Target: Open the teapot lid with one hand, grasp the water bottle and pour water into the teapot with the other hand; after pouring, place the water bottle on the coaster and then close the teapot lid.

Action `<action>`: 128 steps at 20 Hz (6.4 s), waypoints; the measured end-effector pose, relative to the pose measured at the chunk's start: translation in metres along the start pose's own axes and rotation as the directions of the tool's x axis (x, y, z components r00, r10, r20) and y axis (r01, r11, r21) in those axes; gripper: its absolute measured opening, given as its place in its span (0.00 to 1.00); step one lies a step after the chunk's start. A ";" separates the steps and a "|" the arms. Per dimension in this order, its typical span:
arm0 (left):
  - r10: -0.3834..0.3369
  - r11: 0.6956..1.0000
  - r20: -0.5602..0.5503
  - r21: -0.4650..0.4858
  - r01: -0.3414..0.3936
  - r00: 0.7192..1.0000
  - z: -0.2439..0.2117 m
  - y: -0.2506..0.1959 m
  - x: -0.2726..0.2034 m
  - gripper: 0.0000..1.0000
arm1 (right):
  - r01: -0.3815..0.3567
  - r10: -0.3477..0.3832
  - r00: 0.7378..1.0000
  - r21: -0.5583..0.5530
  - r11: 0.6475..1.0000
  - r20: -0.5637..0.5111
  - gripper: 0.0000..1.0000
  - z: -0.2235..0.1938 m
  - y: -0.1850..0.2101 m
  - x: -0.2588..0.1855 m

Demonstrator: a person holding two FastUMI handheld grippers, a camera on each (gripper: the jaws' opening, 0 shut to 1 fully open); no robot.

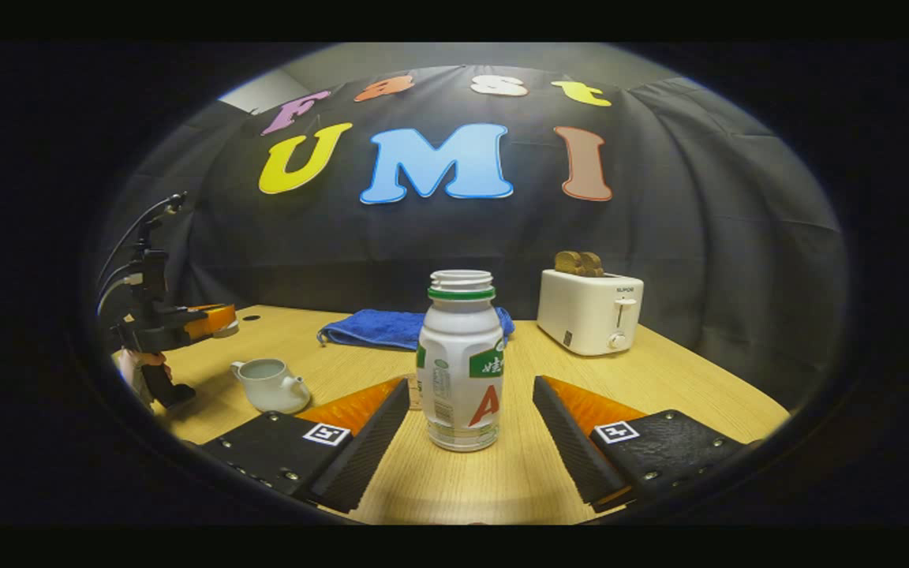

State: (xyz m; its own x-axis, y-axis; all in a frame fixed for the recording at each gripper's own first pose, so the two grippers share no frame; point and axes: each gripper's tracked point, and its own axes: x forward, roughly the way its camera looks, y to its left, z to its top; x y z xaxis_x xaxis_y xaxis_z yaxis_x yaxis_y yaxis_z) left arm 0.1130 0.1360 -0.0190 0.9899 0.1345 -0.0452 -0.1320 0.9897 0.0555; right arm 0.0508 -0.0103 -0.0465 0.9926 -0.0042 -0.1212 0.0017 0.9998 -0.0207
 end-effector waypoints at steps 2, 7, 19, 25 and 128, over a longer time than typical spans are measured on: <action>0.005 1.000 -0.005 -0.001 -0.005 1.000 -0.002 0.002 0.001 0.17 | -0.004 0.004 1.000 -0.008 1.000 -0.010 0.97 -0.003 0.002 0.006; 0.006 1.000 -0.020 0.005 -0.006 1.000 -0.008 0.003 0.003 0.17 | 0.009 -0.009 1.000 -0.012 1.000 -0.017 0.97 -0.007 -0.001 0.019; 0.018 1.000 -0.036 0.004 -0.018 0.999 -0.016 0.007 0.003 0.17 | -0.006 0.005 0.998 -0.005 1.000 -0.066 0.78 -0.021 0.006 0.033; 0.017 1.000 -0.029 0.001 -0.017 0.999 -0.011 0.009 0.001 0.13 | 0.003 -0.010 0.998 -0.092 0.996 -0.070 0.74 -0.017 0.009 0.032; 0.112 0.992 -0.110 -0.041 -0.117 0.988 -0.040 0.058 0.006 0.13 | 0.385 0.163 0.922 -0.875 -0.292 0.351 0.74 0.085 0.088 0.074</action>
State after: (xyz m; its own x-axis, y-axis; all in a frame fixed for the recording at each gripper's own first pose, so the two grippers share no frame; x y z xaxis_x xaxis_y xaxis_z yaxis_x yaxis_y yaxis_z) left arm 0.1094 0.1961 -0.0558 0.9571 0.2488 -0.1484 -0.2486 0.9684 0.0198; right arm 0.1348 0.0793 0.0270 0.9581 0.1659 0.2335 0.2756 -0.3118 -0.9093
